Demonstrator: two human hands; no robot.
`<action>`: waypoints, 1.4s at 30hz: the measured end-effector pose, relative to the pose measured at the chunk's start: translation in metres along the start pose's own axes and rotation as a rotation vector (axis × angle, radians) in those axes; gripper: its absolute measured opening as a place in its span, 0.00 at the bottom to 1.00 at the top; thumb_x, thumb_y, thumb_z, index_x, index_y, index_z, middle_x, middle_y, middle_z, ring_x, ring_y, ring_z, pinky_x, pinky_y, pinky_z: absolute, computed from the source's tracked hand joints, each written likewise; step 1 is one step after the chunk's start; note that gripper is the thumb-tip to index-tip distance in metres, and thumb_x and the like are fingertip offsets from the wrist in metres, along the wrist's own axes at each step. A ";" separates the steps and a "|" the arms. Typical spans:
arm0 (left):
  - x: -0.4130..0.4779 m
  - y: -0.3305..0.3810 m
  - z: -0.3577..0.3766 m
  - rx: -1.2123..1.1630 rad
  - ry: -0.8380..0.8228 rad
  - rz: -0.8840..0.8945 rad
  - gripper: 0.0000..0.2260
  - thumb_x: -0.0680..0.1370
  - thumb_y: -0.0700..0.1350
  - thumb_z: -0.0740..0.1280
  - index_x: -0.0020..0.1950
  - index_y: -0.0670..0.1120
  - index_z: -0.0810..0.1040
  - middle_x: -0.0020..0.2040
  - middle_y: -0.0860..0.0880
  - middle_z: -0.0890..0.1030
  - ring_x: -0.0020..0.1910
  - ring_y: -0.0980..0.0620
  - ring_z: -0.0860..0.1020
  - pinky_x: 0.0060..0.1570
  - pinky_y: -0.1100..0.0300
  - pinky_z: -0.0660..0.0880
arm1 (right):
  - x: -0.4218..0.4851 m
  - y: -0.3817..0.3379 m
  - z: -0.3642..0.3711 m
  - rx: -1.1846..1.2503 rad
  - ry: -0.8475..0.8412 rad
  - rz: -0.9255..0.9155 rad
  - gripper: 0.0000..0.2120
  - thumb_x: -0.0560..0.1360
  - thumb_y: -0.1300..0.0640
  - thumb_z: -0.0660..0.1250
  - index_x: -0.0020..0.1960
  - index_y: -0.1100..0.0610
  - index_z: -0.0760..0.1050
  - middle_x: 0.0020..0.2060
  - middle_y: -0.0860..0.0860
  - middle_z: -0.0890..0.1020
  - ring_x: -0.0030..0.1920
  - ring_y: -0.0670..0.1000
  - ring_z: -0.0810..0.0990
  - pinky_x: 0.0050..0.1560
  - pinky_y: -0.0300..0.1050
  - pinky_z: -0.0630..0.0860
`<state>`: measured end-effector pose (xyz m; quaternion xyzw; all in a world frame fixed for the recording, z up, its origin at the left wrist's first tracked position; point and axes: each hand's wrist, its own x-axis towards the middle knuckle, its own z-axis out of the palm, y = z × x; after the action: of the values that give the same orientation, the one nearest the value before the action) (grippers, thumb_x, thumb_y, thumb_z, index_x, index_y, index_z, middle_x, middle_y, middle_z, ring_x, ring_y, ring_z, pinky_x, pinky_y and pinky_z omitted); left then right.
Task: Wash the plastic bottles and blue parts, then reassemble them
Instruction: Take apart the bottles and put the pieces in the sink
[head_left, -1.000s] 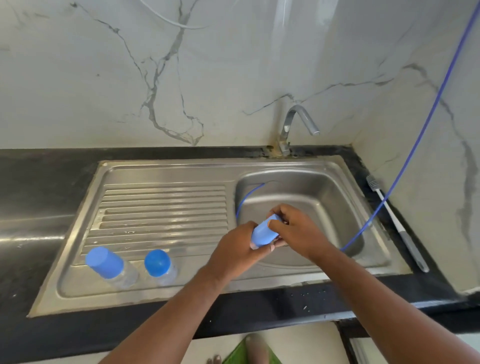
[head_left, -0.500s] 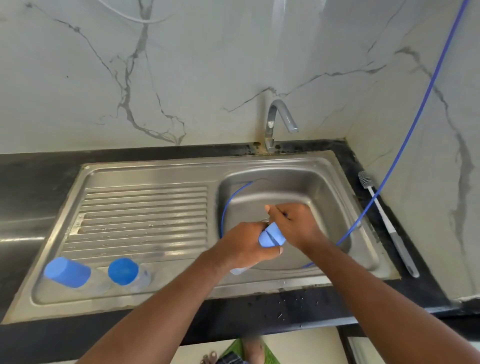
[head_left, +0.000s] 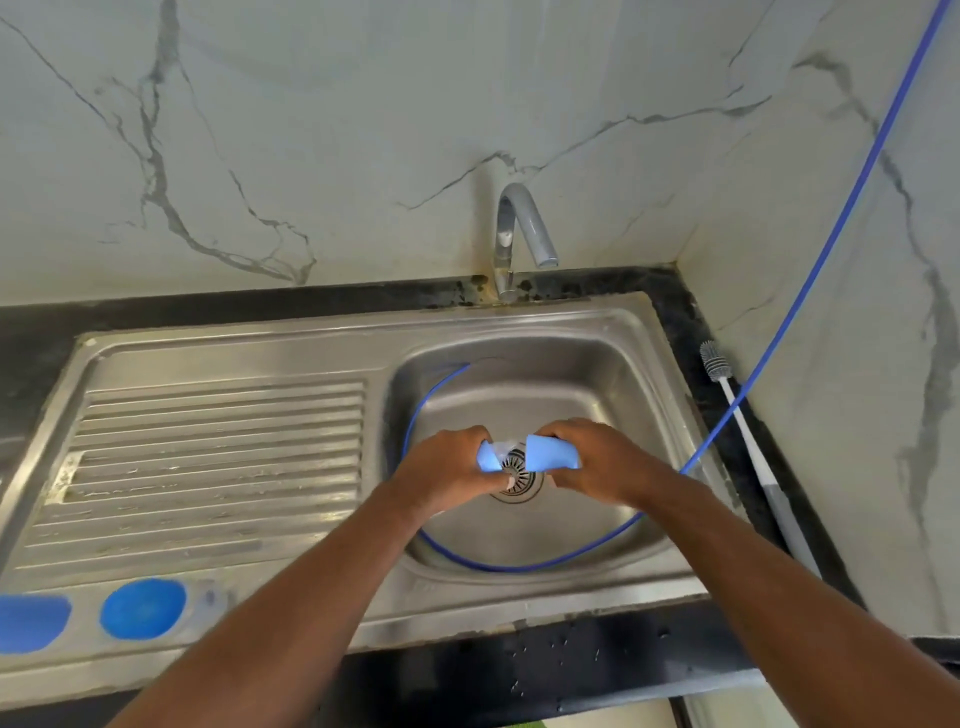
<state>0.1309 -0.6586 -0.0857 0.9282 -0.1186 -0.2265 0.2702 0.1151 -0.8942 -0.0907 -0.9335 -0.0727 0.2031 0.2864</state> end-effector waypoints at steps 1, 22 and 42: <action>0.004 -0.003 0.002 -0.001 -0.015 -0.029 0.18 0.69 0.60 0.74 0.51 0.53 0.74 0.43 0.54 0.79 0.44 0.49 0.78 0.37 0.57 0.68 | 0.007 0.010 0.004 -0.086 0.057 0.050 0.23 0.70 0.56 0.76 0.64 0.51 0.78 0.57 0.50 0.78 0.56 0.51 0.78 0.57 0.46 0.74; 0.024 -0.045 0.041 -0.056 -0.112 -0.141 0.34 0.69 0.58 0.78 0.71 0.50 0.71 0.56 0.51 0.71 0.53 0.52 0.74 0.51 0.61 0.69 | 0.069 0.084 0.088 -0.625 -0.141 0.394 0.19 0.76 0.54 0.67 0.65 0.52 0.71 0.62 0.52 0.76 0.64 0.55 0.74 0.60 0.51 0.72; 0.014 -0.029 0.014 -0.122 -0.120 0.033 0.41 0.72 0.53 0.76 0.79 0.56 0.58 0.65 0.51 0.77 0.60 0.50 0.77 0.58 0.56 0.74 | 0.047 0.006 0.025 0.128 -0.143 -0.059 0.25 0.71 0.62 0.73 0.66 0.49 0.77 0.58 0.41 0.79 0.58 0.44 0.79 0.56 0.30 0.72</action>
<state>0.1394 -0.6459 -0.1168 0.8927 -0.1359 -0.2839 0.3226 0.1478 -0.8749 -0.1289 -0.8939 -0.1072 0.2649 0.3454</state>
